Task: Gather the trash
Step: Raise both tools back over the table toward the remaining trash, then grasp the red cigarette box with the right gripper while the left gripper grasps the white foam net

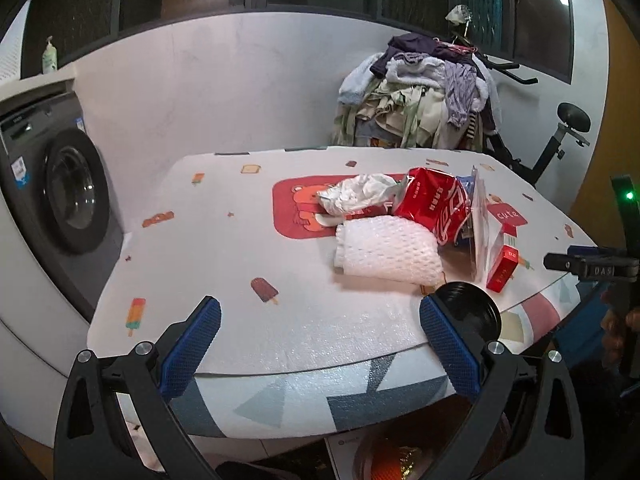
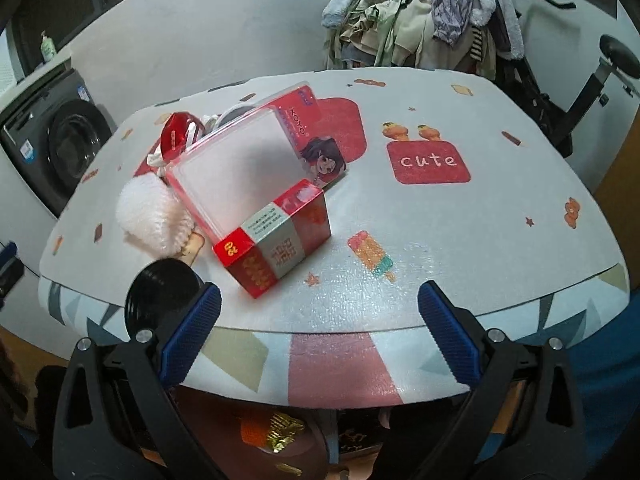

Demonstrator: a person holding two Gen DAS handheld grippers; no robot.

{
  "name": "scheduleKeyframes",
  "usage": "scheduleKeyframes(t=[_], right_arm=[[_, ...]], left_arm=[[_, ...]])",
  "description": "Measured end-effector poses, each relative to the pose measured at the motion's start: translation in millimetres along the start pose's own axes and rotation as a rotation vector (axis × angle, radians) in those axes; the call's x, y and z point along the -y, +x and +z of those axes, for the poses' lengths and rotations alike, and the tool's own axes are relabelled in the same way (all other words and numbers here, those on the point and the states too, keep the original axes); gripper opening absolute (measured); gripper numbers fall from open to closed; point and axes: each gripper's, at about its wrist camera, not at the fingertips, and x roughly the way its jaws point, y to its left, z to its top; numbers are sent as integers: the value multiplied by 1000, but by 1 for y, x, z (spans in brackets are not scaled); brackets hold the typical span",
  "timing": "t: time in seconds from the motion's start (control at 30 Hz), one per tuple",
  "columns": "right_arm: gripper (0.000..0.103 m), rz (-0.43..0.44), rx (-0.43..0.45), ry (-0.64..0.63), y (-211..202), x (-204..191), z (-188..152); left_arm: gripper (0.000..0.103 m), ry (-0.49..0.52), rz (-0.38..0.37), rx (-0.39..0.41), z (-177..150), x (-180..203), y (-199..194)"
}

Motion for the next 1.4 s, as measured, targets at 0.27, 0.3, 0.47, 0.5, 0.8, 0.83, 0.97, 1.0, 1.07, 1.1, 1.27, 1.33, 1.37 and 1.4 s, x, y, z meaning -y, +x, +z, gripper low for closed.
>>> scheduleKeyframes(t=[0.27,0.3,0.47,0.5,0.8,0.83,0.97,1.0,1.07,1.1,1.27,1.33,1.37,1.4], right_arm=[[82,83,-31,94,17,2,22],[82,95,-36,124,22,3,26],[73,151,-83,261,51,2,42],[72,148,-95,266,57,-1,43],[40,174,-141,302,57,10,32],[39,181,-139,316,55,14,31],[33,180,-154,349,57,26,28],[32,162,-162,343,59,26,28],[32,156,-173,356,64,31,26],[31,170,-172,371,65,34,25],[27,183,-101,366,52,38,27],[27,169,-57,364,42,40,29],[27,156,-32,361,36,41,29],[27,147,-15,358,31,42,28]], left_arm=[[97,-54,-34,-31,0,-2,11],[97,-64,-40,-34,0,-2,12],[97,-91,-71,-49,1,2,18],[97,-89,-75,-48,2,4,19],[97,-98,-109,-62,5,5,27],[97,-104,-115,-67,5,5,29],[97,-122,-137,-86,6,7,39],[97,-126,-141,-88,7,8,40],[97,-141,-156,-94,9,7,44],[97,-146,-159,-97,10,7,46],[97,-264,-207,-147,15,-5,67],[91,-358,-249,-170,19,-14,83],[84,-402,-271,-180,20,-18,89],[82,-483,-298,-205,21,-25,101]])
